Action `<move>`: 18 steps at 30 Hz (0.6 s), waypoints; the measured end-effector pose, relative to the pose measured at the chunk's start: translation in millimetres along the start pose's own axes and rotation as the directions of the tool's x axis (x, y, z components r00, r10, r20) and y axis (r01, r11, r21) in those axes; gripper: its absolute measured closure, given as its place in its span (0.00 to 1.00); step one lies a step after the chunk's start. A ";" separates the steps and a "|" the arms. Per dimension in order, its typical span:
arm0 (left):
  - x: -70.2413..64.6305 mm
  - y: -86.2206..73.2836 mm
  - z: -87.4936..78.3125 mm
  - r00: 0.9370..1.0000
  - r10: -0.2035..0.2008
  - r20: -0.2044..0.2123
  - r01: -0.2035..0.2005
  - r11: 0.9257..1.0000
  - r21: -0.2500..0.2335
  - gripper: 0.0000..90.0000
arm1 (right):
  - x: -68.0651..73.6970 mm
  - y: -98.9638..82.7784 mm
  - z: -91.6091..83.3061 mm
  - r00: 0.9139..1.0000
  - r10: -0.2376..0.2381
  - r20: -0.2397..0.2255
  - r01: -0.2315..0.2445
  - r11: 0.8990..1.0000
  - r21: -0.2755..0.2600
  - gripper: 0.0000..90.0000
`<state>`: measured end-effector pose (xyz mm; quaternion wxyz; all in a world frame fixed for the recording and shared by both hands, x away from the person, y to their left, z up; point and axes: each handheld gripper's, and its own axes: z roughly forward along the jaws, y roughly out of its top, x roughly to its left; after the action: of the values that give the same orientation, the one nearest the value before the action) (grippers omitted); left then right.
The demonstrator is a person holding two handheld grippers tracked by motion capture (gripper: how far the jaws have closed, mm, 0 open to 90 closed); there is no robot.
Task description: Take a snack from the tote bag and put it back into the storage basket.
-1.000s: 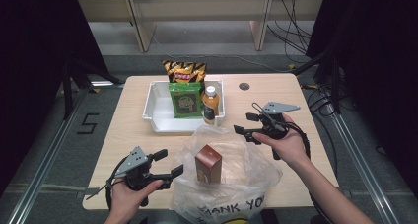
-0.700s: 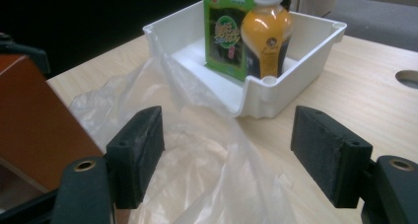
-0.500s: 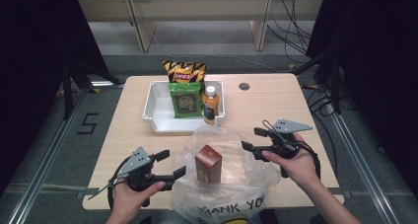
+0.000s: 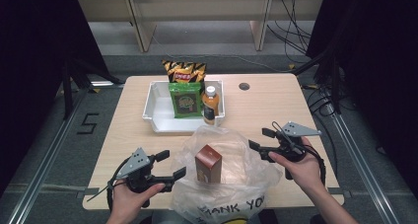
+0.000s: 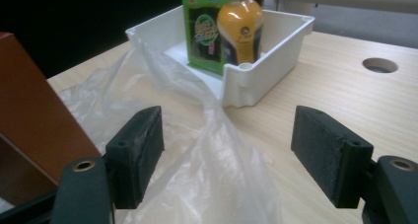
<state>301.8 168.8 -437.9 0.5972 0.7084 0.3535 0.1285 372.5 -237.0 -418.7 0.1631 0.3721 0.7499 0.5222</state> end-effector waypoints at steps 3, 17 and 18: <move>0.4 0.1 -0.1 1.000 0.014 0.006 -0.014 1.000 -0.006 0.16 | -0.5 -1.4 0.4 0.999 0.029 0.018 -0.028 1.000 -0.014 0.32; -8.7 1.0 1.0 0.999 0.040 0.030 -0.040 0.999 -0.013 0.16 | -3.3 -3.1 -0.1 0.999 -0.013 0.031 0.014 0.999 -0.032 0.31; -10.0 1.4 0.3 0.999 0.040 0.026 -0.040 0.999 -0.011 0.16 | -3.8 -2.9 -0.2 0.999 -0.011 0.033 0.012 0.999 -0.031 0.31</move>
<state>295.3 162.0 -434.3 0.6027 0.7140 0.3306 0.1329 373.7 -240.5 -421.8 0.1842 0.3736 0.7411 0.5266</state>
